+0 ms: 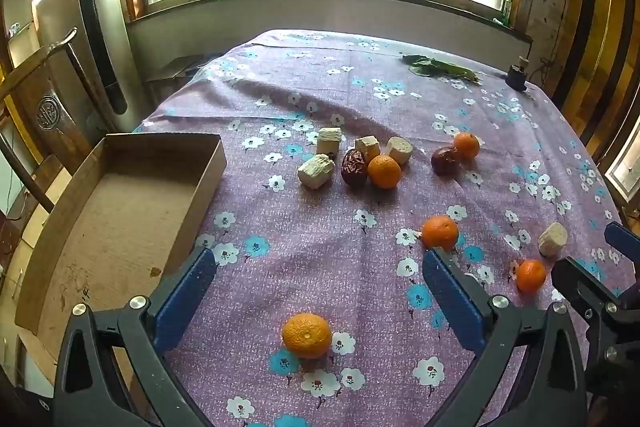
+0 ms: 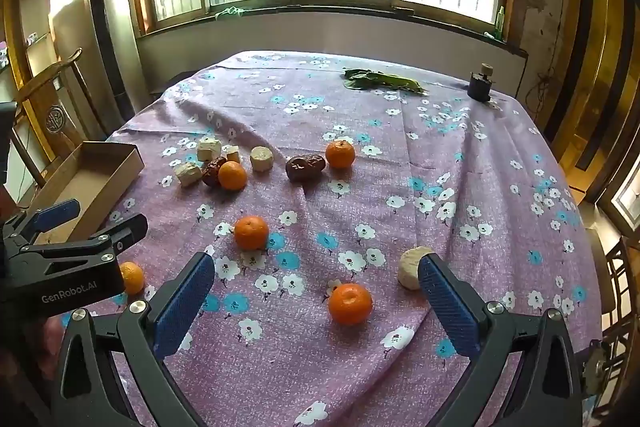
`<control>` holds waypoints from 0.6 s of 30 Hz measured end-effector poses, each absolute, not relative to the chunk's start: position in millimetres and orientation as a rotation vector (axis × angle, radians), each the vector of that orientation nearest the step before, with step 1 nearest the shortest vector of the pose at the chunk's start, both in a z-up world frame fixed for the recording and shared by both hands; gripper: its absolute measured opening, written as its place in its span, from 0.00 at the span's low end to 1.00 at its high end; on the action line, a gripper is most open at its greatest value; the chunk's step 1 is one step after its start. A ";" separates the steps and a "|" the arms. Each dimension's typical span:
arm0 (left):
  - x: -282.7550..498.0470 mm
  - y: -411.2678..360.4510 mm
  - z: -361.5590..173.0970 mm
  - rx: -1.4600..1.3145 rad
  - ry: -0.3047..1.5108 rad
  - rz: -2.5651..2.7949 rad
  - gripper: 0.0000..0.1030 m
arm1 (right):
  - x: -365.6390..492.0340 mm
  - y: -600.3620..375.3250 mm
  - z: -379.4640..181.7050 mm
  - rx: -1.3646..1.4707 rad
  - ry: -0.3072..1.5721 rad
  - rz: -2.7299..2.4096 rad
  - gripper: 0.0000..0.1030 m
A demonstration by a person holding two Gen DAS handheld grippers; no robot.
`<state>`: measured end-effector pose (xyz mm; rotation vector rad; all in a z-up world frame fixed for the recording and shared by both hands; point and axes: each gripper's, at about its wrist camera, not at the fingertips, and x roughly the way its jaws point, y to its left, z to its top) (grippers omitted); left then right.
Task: Organize fruits
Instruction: 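Move both tools toward the mandarin oranges on the tablecloth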
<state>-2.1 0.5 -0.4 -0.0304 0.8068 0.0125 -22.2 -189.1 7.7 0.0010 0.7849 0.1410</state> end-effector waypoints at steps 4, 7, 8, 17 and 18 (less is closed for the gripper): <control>2.9 -1.0 -0.4 -0.030 0.839 0.035 1.00 | -21.7 -190.8 2.3 -0.005 0.794 0.141 1.00; -3.7 1.5 -1.3 -0.027 0.829 0.043 1.00 | -22.5 -183.2 4.5 -0.003 0.789 0.153 1.00; -5.9 1.9 -1.5 -0.027 0.831 0.044 1.00 | -22.4 -183.4 4.3 -0.001 0.790 0.156 1.00; -7.7 4.8 -0.6 0.024 0.796 0.107 1.00 | -24.7 -180.2 0.1 0.021 0.786 0.214 1.00; -8.7 1.6 0.6 0.039 0.784 0.107 1.00 | -23.9 -180.4 -0.5 0.028 0.790 0.217 1.00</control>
